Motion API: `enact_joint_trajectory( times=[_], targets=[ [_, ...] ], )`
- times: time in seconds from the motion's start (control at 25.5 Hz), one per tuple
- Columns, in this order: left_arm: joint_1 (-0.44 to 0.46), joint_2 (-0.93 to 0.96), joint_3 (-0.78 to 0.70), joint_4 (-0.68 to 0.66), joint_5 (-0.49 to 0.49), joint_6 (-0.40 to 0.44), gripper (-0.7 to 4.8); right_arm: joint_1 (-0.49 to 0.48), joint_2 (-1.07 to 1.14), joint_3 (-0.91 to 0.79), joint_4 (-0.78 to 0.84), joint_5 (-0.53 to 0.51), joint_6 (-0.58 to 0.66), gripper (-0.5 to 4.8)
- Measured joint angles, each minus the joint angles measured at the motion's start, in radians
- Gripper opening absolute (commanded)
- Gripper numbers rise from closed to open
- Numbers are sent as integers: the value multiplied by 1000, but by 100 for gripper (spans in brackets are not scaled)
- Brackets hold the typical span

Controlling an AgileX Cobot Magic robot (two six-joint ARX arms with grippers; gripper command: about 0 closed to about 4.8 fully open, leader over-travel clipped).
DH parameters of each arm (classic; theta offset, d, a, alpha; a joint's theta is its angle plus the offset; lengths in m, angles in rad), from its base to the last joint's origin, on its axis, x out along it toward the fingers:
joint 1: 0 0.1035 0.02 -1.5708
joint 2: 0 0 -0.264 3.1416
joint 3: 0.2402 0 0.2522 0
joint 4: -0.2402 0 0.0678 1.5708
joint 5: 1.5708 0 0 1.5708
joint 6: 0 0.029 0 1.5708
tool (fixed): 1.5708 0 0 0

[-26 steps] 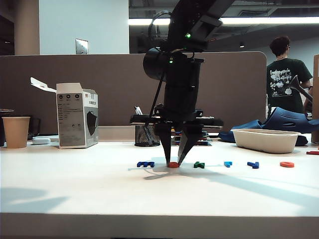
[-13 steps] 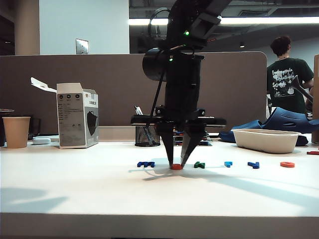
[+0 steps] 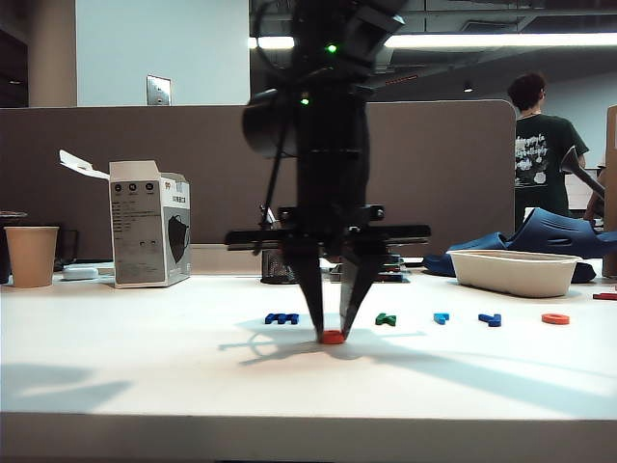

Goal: Select the appropriate letters from the row of letter magnets placed on the table to arrange into the word "sky".

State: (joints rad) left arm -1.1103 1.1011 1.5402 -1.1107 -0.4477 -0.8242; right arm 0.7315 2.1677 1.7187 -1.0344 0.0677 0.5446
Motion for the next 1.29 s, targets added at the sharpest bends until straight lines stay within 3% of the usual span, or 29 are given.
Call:
enact_joint_trajectory(
  times=[0.47, 1.18, 1.29],
  targets=[
    [0, 0, 0, 0, 0, 0, -4, 52, 0, -2, -53, 0, 77, 72],
    [0, 0, 0, 0, 0, 0, -4, 56, 0, -2, -119, -15, 80, 77],
    [0, 0, 0, 0, 0, 0, -4, 56, 0, -2, -119, -15, 80, 108]
  ],
)
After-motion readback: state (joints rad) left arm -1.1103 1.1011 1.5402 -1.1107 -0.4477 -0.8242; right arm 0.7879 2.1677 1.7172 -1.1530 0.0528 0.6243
